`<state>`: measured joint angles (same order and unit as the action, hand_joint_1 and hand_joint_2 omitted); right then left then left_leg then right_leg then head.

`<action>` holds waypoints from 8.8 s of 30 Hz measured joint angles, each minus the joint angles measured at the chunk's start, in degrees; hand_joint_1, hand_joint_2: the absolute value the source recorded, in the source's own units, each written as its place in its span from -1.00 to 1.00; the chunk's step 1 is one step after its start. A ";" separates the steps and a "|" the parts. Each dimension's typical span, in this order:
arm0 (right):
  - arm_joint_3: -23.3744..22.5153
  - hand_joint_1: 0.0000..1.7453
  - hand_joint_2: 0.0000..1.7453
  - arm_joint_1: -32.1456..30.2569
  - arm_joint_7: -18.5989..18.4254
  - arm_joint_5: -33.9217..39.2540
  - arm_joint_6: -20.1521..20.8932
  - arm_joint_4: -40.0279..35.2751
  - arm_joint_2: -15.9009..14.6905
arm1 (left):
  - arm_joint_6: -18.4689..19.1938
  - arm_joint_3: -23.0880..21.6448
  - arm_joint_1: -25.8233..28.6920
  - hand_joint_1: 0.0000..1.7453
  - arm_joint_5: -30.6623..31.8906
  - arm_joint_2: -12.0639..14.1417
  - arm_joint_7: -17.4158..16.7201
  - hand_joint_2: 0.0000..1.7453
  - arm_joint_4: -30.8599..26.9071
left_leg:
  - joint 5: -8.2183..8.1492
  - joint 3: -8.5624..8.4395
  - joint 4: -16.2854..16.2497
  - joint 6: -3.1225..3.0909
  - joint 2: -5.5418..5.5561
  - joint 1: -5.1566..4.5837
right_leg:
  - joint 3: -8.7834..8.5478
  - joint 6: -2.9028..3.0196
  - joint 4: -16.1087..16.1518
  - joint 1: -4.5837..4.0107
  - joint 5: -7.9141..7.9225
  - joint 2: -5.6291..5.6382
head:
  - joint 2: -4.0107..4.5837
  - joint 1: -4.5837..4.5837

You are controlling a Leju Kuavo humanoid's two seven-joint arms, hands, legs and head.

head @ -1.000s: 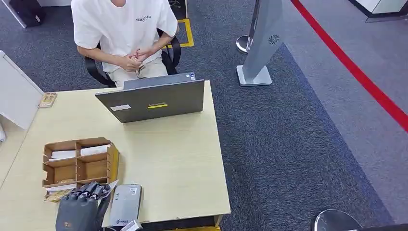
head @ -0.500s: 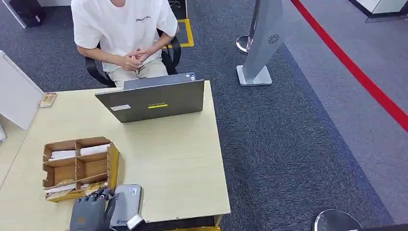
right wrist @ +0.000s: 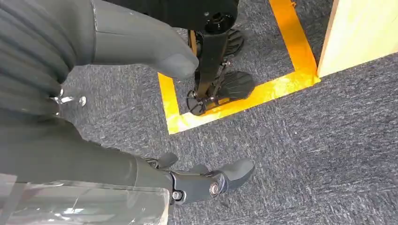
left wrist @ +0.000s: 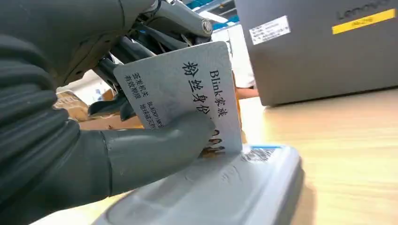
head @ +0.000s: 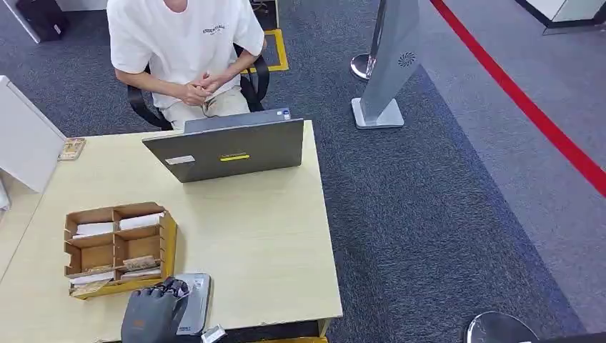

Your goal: Pass the card to the sensor for recognition and then transmit it.

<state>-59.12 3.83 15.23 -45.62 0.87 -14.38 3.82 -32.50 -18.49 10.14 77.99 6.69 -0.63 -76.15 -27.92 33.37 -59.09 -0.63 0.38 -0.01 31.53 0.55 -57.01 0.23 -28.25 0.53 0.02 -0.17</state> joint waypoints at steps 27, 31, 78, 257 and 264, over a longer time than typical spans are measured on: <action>-0.26 -1.00 1.00 0.65 0.00 -2.40 -0.09 0.00 0.00 | -7.15 1.07 0.75 1.00 4.83 2.44 5.40 1.00 -11.35 | 0.00 0.02 -0.01 0.00 -0.01 0.02 | 0.03 0.00 0.00 0.00 0.00 0.02 | 0.00 -0.02; -0.24 -1.00 1.00 1.29 0.00 -3.15 -0.15 0.02 0.04 | -7.61 5.12 -0.58 1.00 4.31 -0.27 14.58 1.00 -21.36 | 0.00 0.03 -0.02 0.00 0.00 0.00 | 0.00 0.00 0.00 0.00 0.00 0.02 | 0.00 -0.02; 6.60 -1.00 1.00 5.30 -5.73 -9.42 0.55 0.83 1.79 | -7.30 12.96 -51.15 1.00 9.86 7.76 3.69 1.00 9.67 | 0.42 0.07 -0.02 0.26 0.05 0.09 | 0.19 0.30 -0.21 -0.04 0.23 0.00 | 0.00 -0.02; -3.21 -1.00 1.00 0.31 -2.64 -5.79 -1.09 1.09 2.86 | -7.17 48.04 3.46 -1.00 4.17 -26.43 34.07 1.00 -7.78 | -0.11 0.19 -0.02 -0.04 -0.06 -0.06 | 0.27 -0.07 -0.07 0.08 -0.14 0.11 | 0.00 0.00; -3.21 -1.00 1.00 0.36 -2.62 -5.81 -1.09 1.09 2.86 | -7.17 48.02 3.36 -1.00 4.24 -26.43 34.07 1.00 -6.78 | -0.11 0.18 -0.02 -0.03 -0.06 -0.06 | 0.27 -0.07 -0.07 0.08 -0.14 0.10 | 0.00 -0.02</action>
<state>-62.34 4.19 12.61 -51.43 -0.22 -13.29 6.69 -39.67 29.53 13.50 82.23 -19.74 33.44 -82.92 -28.03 33.55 -59.11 -0.66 0.32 -0.07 31.80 0.48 -57.09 0.30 -28.39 0.63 0.02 -0.20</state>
